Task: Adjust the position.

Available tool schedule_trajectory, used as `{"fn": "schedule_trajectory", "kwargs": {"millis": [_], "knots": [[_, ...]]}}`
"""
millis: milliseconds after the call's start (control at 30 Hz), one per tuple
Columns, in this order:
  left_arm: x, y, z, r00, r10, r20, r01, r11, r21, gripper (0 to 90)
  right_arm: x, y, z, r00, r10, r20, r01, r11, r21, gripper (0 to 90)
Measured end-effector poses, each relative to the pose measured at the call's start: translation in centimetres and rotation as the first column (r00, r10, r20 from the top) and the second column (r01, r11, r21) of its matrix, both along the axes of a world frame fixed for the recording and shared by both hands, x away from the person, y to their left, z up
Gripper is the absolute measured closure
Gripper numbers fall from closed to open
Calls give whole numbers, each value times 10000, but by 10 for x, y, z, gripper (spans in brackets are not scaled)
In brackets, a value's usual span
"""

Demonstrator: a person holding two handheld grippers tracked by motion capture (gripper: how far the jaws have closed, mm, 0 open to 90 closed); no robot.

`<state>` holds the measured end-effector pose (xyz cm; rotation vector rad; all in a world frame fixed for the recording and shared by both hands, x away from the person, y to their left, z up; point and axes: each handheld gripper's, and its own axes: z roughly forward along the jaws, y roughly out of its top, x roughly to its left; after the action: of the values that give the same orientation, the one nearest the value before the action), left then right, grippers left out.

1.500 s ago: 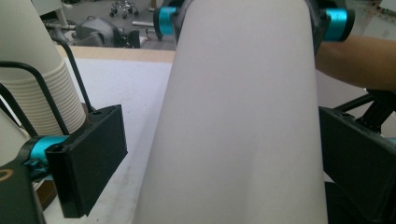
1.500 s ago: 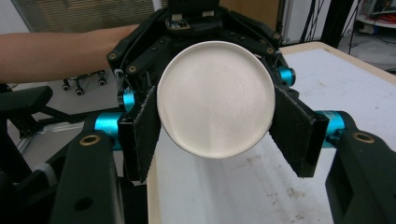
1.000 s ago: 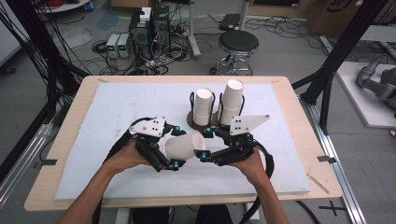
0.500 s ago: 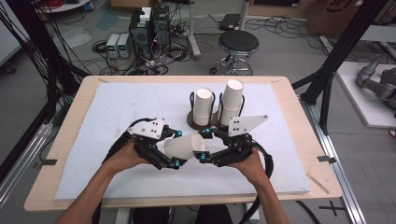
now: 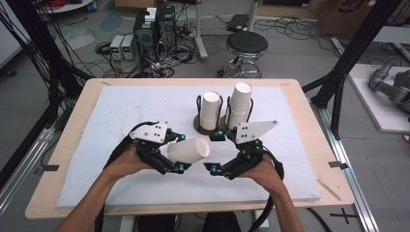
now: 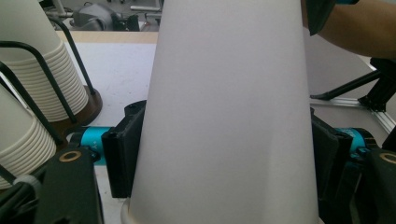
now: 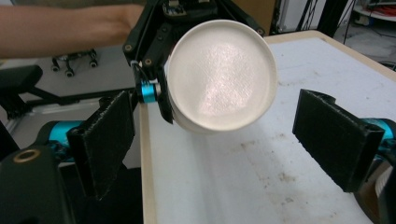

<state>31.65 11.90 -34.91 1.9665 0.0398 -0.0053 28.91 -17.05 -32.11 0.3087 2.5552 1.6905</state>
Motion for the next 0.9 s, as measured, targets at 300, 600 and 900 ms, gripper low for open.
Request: {"fn": "schedule_trajectory", "kwargs": {"millis": [300, 600, 900], "knots": [[-9, 2, 14, 9994, 72, 325, -140, 9767, 2140, 277, 3, 1, 8, 9995, 325, -60, -331, 9864, -1612, 136], [-6, -8, 26, 9996, 101, 262, -204, 9028, 4296, 277, 12, 21, 13, 9978, 650, -160, -657, 9056, -4190, 138], [-6, -20, 28, 9996, -46, 264, -111, 8250, 5650, 278, 18, 42, 15, 9889, 1398, -513, -1411, 7692, -6233, 154]]}}
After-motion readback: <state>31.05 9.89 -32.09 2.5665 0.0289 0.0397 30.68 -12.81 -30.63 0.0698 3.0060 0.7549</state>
